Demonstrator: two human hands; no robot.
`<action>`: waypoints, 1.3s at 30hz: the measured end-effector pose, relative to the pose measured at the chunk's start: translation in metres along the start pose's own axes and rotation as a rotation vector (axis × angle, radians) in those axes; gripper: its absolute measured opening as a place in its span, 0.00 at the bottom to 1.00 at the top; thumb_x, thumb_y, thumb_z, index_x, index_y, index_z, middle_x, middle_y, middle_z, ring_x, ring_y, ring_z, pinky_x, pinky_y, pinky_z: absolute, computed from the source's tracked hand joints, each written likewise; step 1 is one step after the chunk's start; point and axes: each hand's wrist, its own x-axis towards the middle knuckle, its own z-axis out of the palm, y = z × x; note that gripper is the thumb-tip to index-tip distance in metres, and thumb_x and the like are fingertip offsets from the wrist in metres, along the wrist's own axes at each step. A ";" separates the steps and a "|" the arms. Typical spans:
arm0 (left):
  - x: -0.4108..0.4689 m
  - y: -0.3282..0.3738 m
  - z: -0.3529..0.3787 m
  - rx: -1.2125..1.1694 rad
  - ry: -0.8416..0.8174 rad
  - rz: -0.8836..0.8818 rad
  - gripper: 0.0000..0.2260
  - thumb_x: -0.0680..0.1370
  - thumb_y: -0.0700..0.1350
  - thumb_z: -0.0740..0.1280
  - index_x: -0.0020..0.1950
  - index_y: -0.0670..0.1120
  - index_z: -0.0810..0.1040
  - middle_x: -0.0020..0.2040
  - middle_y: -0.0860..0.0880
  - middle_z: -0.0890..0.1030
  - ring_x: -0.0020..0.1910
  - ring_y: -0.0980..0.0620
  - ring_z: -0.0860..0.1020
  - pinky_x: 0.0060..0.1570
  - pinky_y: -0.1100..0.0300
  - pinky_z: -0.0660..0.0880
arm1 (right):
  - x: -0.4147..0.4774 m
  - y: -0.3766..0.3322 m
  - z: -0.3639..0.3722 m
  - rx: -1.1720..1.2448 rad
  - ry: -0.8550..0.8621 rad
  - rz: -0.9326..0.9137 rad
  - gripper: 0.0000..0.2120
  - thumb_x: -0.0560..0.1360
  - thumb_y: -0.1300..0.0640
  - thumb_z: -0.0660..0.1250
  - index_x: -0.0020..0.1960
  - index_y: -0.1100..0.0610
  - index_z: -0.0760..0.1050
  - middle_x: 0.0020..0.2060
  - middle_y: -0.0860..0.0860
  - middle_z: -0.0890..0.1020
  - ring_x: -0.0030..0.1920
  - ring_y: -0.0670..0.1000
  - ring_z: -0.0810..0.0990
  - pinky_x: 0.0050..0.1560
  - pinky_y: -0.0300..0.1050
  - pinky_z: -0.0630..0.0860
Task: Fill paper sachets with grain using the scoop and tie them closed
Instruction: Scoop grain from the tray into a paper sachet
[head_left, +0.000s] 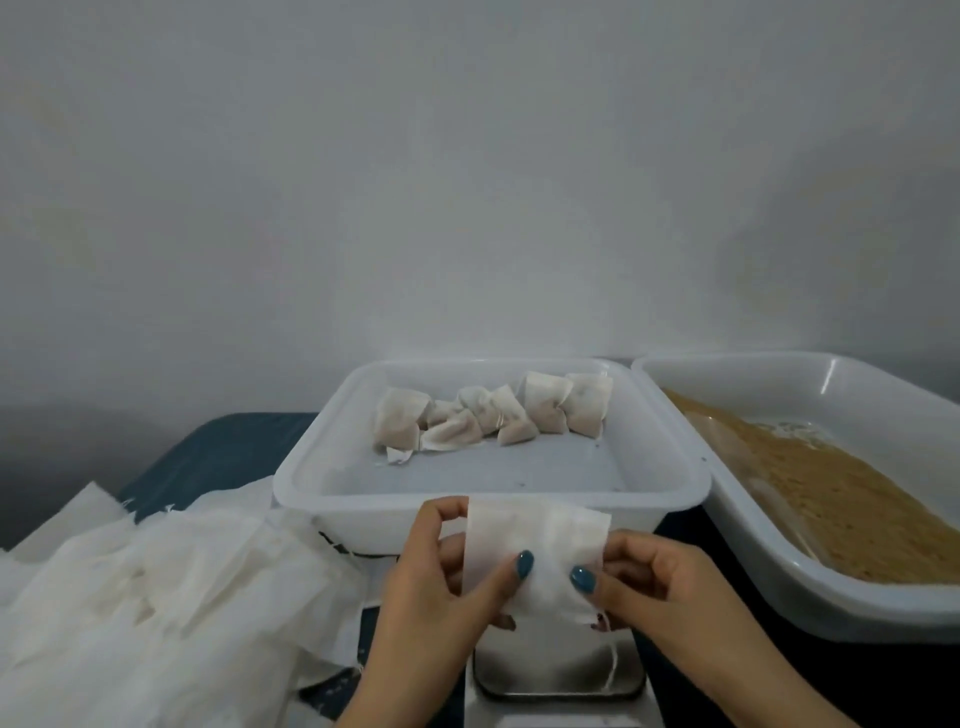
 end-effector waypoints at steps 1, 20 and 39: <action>0.000 0.001 -0.001 0.006 -0.007 0.016 0.25 0.64 0.51 0.76 0.58 0.50 0.71 0.43 0.51 0.87 0.41 0.50 0.85 0.33 0.57 0.81 | 0.001 0.002 -0.001 0.000 0.017 -0.016 0.15 0.63 0.49 0.77 0.46 0.55 0.84 0.39 0.57 0.86 0.40 0.55 0.85 0.38 0.38 0.79; -0.010 -0.009 0.002 -0.015 0.037 0.120 0.20 0.67 0.55 0.74 0.55 0.50 0.75 0.44 0.51 0.87 0.42 0.51 0.85 0.36 0.60 0.81 | -0.007 0.009 0.003 -0.102 0.131 -0.325 0.07 0.77 0.55 0.66 0.51 0.46 0.81 0.44 0.52 0.85 0.37 0.51 0.83 0.34 0.38 0.78; -0.011 -0.016 0.007 -0.023 0.055 0.152 0.15 0.69 0.51 0.73 0.52 0.47 0.76 0.40 0.47 0.86 0.38 0.49 0.85 0.33 0.57 0.82 | -0.009 0.011 0.005 -0.069 0.120 -0.254 0.14 0.73 0.72 0.69 0.39 0.55 0.73 0.32 0.52 0.80 0.32 0.50 0.80 0.32 0.40 0.78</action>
